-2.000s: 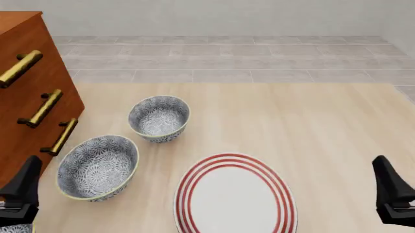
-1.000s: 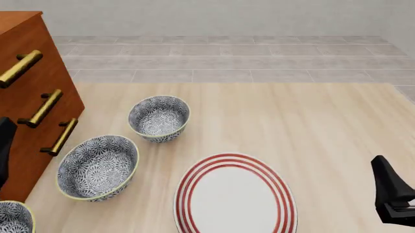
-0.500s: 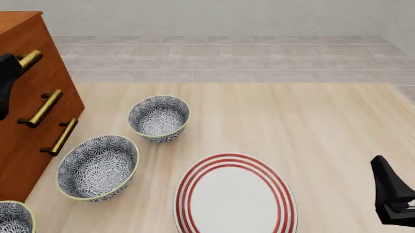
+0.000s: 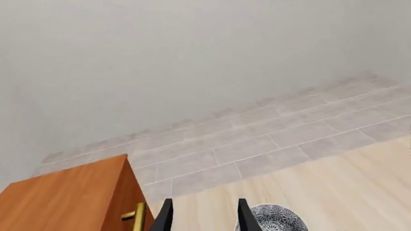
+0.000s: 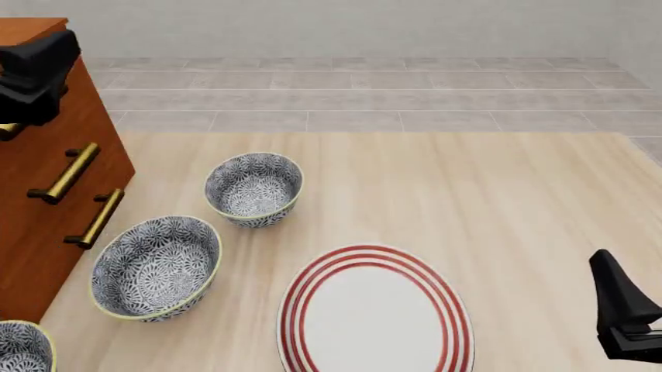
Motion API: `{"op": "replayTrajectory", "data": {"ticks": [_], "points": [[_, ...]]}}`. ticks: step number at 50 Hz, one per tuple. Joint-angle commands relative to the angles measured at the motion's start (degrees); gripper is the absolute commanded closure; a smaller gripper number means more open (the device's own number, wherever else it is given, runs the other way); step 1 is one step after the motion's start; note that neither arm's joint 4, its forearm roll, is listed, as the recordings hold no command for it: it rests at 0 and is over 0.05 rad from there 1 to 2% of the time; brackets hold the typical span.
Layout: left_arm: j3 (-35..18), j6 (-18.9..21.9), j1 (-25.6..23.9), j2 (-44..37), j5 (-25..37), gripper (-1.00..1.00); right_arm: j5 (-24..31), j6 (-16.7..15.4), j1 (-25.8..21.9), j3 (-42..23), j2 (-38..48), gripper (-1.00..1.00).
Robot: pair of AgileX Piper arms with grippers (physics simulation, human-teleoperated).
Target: Pick up the bowl and put it in the front on the plate.
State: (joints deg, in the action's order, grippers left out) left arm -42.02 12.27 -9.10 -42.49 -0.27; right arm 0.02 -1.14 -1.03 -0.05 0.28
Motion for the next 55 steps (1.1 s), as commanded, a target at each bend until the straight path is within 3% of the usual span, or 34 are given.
{"op": "replayTrajectory", "data": {"ticks": [1,12,13,16,17,18,20,23,27,29,32,38,51,55], "points": [[-5.30,0.94,-2.02,-7.18,0.96,-1.00,0.03,0.24,-0.07,0.01,0.17,-1.00],[-7.08,3.28,-1.19,-14.11,-0.59,-1.00,-0.17,0.39,-1.25,0.04,0.64,-1.00],[-9.92,-4.15,-4.55,-17.09,2.46,-1.00,-0.29,0.39,-1.36,0.03,0.99,-1.00],[-9.90,-2.53,-3.73,-17.16,1.64,-1.00,-0.43,0.12,-1.33,0.04,1.25,-1.00],[-11.21,-5.94,-5.04,-18.55,2.65,-1.00,-0.34,-0.08,-1.24,0.04,1.16,-1.00],[-11.82,-6.48,-5.22,-19.43,3.07,-1.00,-0.18,-0.27,-1.30,0.03,0.94,-1.00],[-11.54,-1.54,-2.72,-20.08,1.77,-1.00,-0.08,-0.58,-1.36,0.03,0.85,-1.00],[-11.95,0.67,-1.79,-20.83,1.56,-1.00,0.00,-0.68,-1.38,0.03,0.77,-1.00],[-14.12,-1.10,-1.60,-23.47,3.18,-1.00,-0.15,-0.60,-1.29,0.03,1.05,-1.00],[-15.78,-4.21,-2.48,-25.07,4.97,-1.00,-0.10,-0.65,-1.35,0.03,1.00,-1.00],[-15.49,-2.08,-1.24,-25.25,4.03,-1.00,-0.06,-0.65,-1.33,0.04,0.97,-1.00],[-16.84,-4.63,-2.18,-28.19,5.02,-1.00,-0.42,-0.62,-1.31,0.03,1.45,-1.00],[-16.79,-1.30,-2.40,-33.47,4.83,-1.00,-0.42,-0.66,-1.52,0.04,1.49,-1.00],[-16.27,-2.80,-3.49,-35.19,4.18,-1.00,-0.20,-0.46,-1.45,0.03,1.18,-1.00]]}}
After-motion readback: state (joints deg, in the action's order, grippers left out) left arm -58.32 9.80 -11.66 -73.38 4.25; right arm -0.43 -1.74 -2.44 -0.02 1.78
